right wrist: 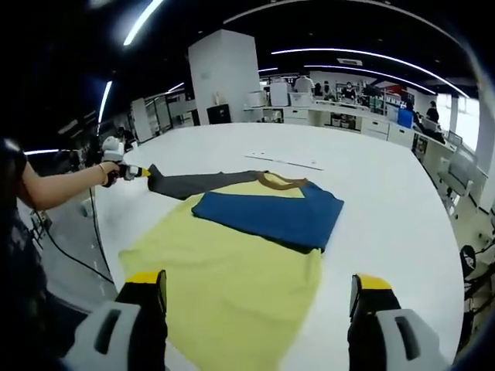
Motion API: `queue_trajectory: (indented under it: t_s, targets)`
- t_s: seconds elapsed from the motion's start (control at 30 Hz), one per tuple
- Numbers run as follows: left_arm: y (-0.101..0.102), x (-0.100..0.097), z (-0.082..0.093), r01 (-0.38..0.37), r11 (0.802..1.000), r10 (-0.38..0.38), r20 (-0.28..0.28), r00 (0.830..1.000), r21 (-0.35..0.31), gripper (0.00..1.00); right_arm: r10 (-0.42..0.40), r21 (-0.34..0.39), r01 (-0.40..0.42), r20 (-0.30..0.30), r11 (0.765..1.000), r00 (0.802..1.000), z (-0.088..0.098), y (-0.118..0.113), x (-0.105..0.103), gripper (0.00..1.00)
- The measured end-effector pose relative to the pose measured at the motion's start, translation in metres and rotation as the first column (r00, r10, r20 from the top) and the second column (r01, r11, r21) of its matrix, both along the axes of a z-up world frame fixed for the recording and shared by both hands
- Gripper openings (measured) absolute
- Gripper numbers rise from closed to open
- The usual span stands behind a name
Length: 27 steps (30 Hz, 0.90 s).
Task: Fold the garment on the visible template until the final outline fits inside the template.
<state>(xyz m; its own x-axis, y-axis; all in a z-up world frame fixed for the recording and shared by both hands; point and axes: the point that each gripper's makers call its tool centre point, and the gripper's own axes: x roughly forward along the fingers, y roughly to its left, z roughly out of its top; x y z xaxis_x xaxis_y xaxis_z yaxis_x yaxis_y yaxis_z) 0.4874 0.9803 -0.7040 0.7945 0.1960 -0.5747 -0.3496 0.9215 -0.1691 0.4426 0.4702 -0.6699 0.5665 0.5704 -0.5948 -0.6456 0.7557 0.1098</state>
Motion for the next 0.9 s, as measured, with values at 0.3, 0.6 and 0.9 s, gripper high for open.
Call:
queue_trajectory:
  t_s: [0.3, 0.6, 0.9]
  targets:
    - [-0.037, 0.028, 0.021, 0.085, 0.996, -0.086, 0.051, 0.995, 0.014, 0.02, -0.005, 0.022, 0.005, 0.017, 1.000, 1.000, 0.005, -0.004, -0.003, 1.00]
    - [-0.083, 0.054, 0.036, 0.169, 0.986, -0.169, 0.093, 0.981, 0.002, 0.01, -0.007, 0.060, 0.006, 0.011, 0.998, 1.000, 0.007, 0.001, -0.012, 1.00]
    - [-0.138, 0.078, 0.046, 0.265, 0.964, -0.262, 0.119, 0.958, -0.011, 0.01, 0.012, 0.080, -0.011, -0.006, 0.997, 1.000, 0.004, 0.007, -0.015, 1.00]
